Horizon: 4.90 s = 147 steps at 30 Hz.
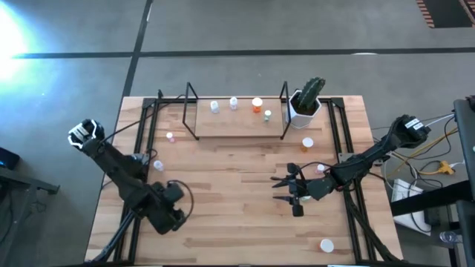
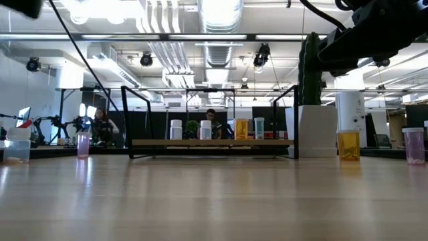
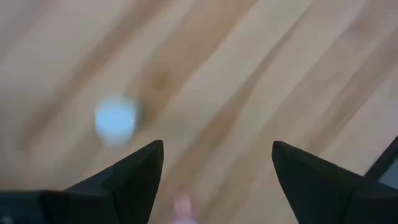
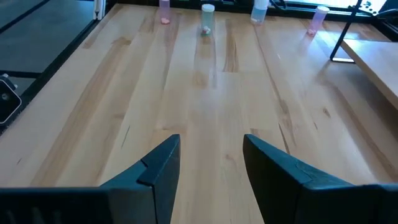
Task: Pick and place medicine bottles onto shelf by color
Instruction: Put the bottom pink medicine bottle on the shelf, then put the left green medicine bottle on the shelf
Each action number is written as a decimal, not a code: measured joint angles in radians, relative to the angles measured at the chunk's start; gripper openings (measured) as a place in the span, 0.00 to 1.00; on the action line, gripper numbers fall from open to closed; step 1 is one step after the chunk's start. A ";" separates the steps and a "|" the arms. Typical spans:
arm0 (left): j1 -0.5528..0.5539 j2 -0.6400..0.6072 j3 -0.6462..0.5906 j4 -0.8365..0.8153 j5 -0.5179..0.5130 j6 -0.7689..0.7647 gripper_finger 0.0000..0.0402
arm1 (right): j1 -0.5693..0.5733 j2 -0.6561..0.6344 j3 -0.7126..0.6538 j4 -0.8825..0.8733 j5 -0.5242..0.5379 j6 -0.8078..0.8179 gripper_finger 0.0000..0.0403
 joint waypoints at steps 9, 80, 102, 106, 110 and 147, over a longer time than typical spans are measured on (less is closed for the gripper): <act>-0.059 0.009 -0.041 -0.036 0.270 -0.370 0.70 | 0.000 0.000 0.000 0.000 0.000 -0.025 0.41; 1.037 0.664 0.943 -0.565 0.000 1.421 0.25 | 0.000 0.000 -0.005 0.022 -0.001 -0.038 0.41; 1.286 0.718 0.881 -0.455 -0.073 1.466 0.25 | 0.000 0.000 -0.014 0.021 -0.001 -0.020 0.41; 1.299 0.718 0.867 -0.445 -0.073 1.466 0.25 | 0.000 0.000 -0.014 0.021 -0.001 -0.020 0.41; 1.310 0.718 0.840 -0.443 -0.072 1.457 0.29 | 0.000 0.000 -0.014 0.022 -0.001 -0.018 0.41; 1.248 0.392 0.817 -0.453 -0.065 1.373 0.59 | 0.000 0.000 -0.015 0.021 -0.001 -0.011 0.41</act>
